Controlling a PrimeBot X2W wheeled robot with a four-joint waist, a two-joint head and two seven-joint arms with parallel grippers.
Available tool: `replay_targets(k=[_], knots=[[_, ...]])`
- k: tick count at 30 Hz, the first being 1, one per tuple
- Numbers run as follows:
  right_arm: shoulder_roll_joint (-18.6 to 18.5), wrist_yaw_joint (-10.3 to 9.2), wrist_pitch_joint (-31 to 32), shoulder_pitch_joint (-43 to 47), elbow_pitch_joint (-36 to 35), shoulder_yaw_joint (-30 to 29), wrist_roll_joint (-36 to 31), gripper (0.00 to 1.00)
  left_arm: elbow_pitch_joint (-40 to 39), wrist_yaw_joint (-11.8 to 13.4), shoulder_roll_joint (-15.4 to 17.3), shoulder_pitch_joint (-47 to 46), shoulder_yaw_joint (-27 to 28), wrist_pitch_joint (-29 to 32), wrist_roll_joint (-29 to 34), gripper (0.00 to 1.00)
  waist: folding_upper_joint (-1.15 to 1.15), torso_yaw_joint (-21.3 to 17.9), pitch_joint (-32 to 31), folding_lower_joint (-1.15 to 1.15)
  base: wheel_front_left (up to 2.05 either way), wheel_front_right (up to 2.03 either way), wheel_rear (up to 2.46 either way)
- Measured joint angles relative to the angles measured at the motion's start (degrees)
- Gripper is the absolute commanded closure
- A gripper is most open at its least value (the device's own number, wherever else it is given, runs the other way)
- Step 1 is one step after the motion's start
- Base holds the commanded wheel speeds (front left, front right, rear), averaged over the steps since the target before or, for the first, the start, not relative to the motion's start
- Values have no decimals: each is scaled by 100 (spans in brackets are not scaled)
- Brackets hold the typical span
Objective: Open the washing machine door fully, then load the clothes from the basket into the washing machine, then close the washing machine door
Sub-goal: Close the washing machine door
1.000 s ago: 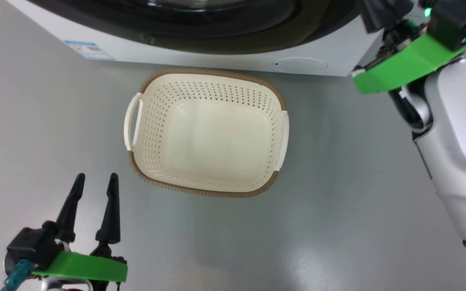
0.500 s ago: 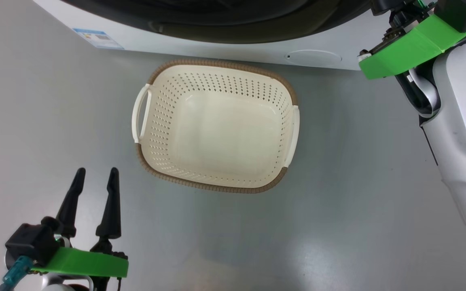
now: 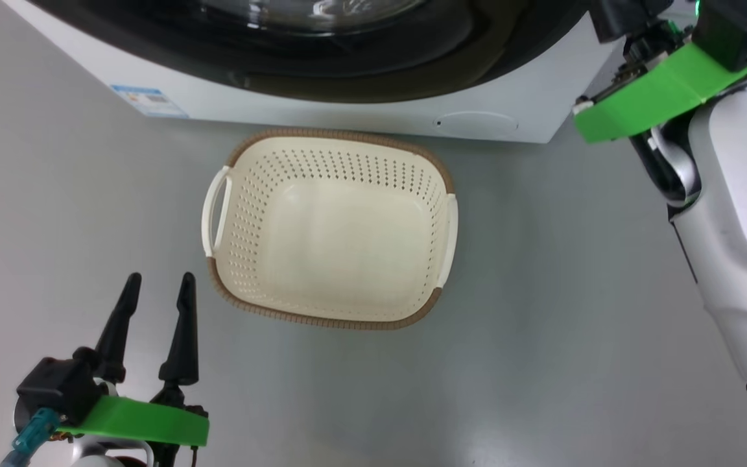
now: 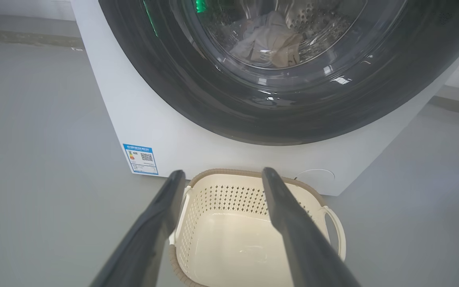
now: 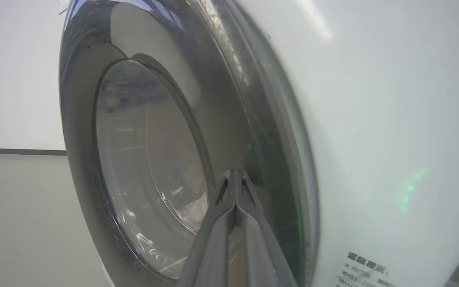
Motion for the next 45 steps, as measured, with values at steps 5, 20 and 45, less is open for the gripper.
replay_targets(k=[5,20,45], knots=[[44,-1,0,455,-234,4,52,59,131,0,-3,-33,1,0,0,0,0,-110,-286,0,0,0,0],[93,-5,0,2597,-1393,-459,-3,0,370,0,-104,496,287,0,109,0,0,-583,-1457,0,0,0,0],[502,-5,1,5355,-2523,-1805,-349,0,343,0,-269,979,405,0,219,0,0,-1353,-2400,0,0,0,0]])
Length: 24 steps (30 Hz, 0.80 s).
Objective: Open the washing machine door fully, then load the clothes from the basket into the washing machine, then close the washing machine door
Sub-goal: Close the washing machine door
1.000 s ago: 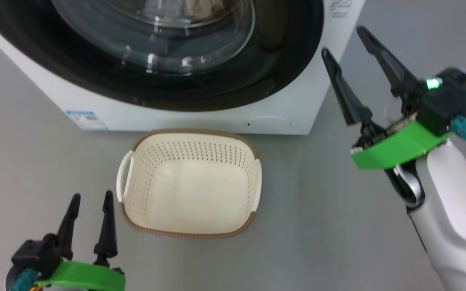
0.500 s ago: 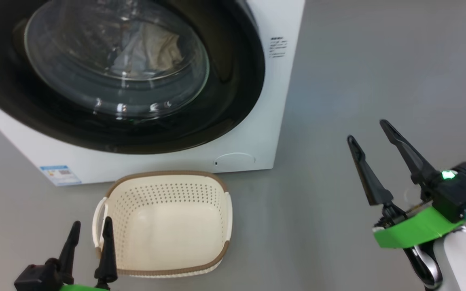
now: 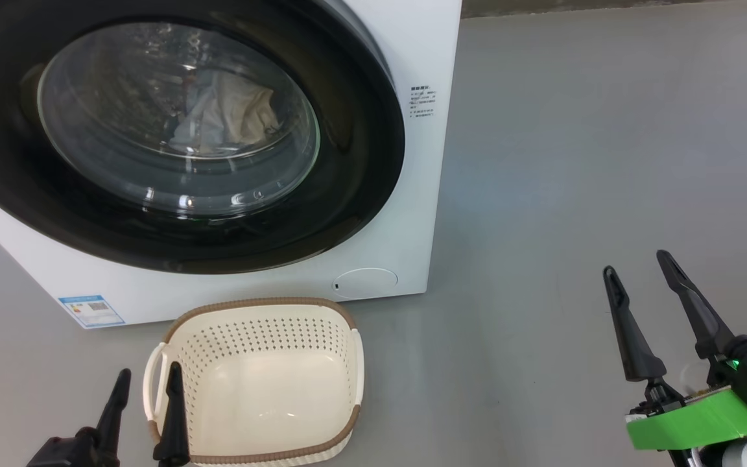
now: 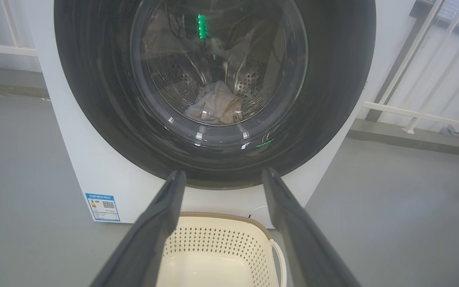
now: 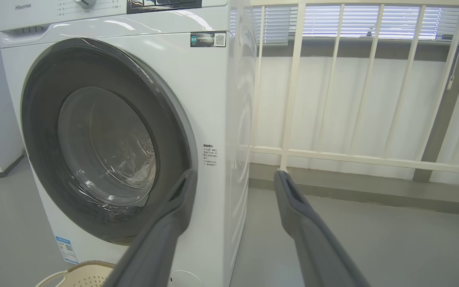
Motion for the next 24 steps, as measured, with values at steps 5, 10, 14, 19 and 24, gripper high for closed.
replay_targets(k=[5,10,14,19,24], knots=[[271,0,0,281,-77,-266,-8,0,-5,0,-2,35,16,0,0,0,0,31,-14,0,0,0,0],[318,0,0,411,-67,-269,-44,0,-30,0,-9,35,-15,0,40,0,0,23,-13,0,0,0,0],[420,0,0,497,-36,-350,-58,0,-74,0,-12,36,-14,0,42,0,0,31,-29,0,0,0,0],[460,0,0,717,40,-495,-58,0,-142,0,-13,46,4,0,42,0,0,67,-60,0,0,0,0],[469,0,2,780,103,-590,-58,0,-198,0,-16,67,44,0,141,0,-1,108,-91,0,0,0,0]])
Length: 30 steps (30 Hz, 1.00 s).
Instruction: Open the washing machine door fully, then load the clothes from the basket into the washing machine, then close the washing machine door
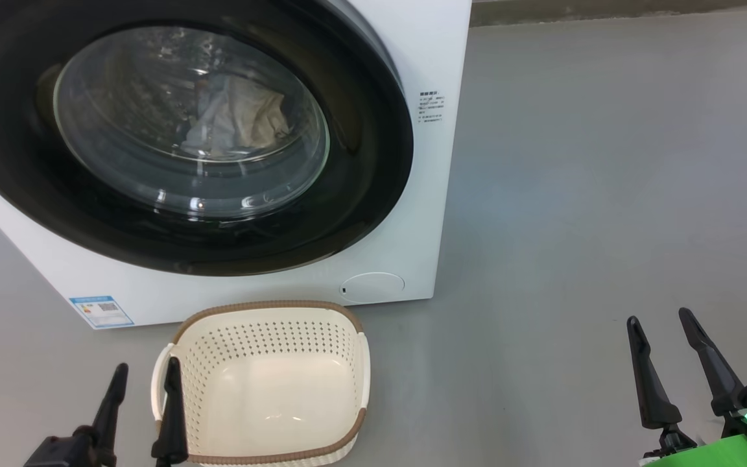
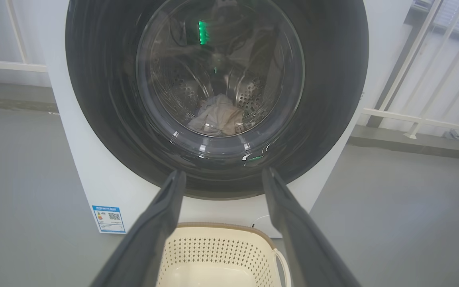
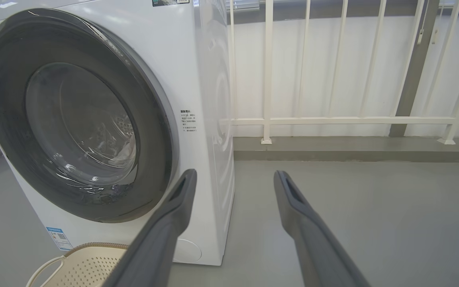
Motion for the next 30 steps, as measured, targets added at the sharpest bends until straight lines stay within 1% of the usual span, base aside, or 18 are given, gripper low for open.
replay_targets(k=[17,30], knots=[[51,0,3,149,92,-3,0,0,-42,0,0,219,77,0,151,0,0,180,-116,0,0,0,0],[49,-1,3,149,93,16,1,0,-62,0,-2,226,137,0,102,0,0,197,-111,0,0,0,0]])
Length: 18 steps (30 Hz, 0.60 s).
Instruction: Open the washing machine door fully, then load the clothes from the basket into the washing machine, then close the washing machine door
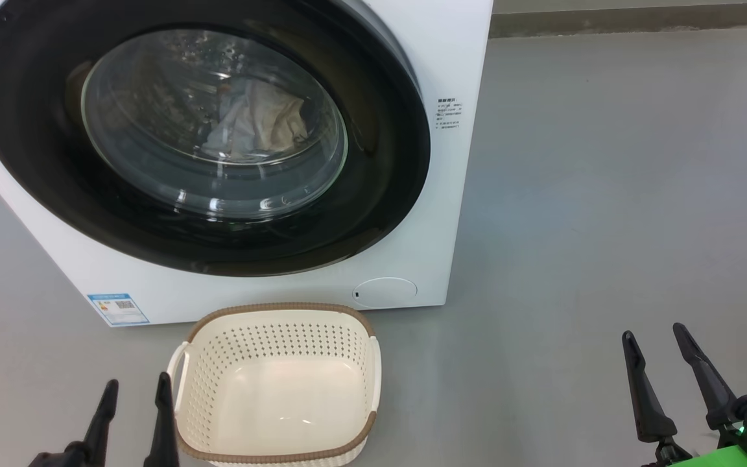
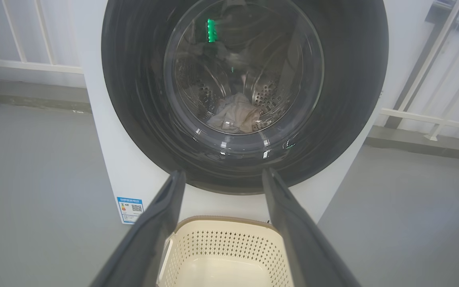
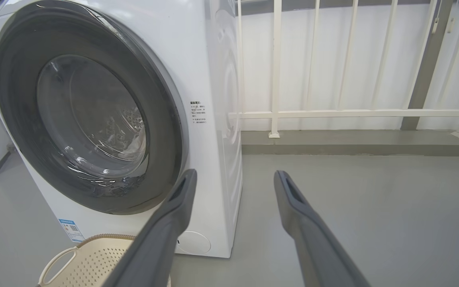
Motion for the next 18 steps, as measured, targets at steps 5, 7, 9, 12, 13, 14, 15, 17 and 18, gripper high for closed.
replay_targets(k=[5,7,9,12,13,14,15,17,18], knots=[[37,2,2,17,212,0,19,100,183,1,-49,32,-31,8,-51,100,0,1,2,0,0,0,0],[91,2,3,46,369,1,45,100,318,1,-99,90,-53,9,-52,100,0,1,2,0,0,0,0],[114,2,10,80,450,4,110,100,386,1,-135,119,-67,34,-109,100,0,1,2,0,0,0,0],[113,2,60,79,468,4,275,100,387,1,-135,119,-68,60,-308,100,0,1,-7,1,0,0,0],[113,2,62,79,477,4,304,100,388,1,-134,118,-68,67,-376,100,0,0,-13,2,0,0,0],[113,2,71,79,485,4,367,100,389,1,-133,118,-68,103,-433,100,0,0,-17,3,0,0,0],[113,2,101,76,494,5,481,100,393,1,-133,118,-68,104,-488,100,0,0,-18,2,0,0,0],[113,2,114,75,524,7,621,100,403,1,-131,115,-68,136,-621,100,0,0,-14,1,0,0,0],[113,2,138,72,536,7,648,100,413,1,-131,112,-68,158,-690,100,0,-1,-11,1,0,0,0]])
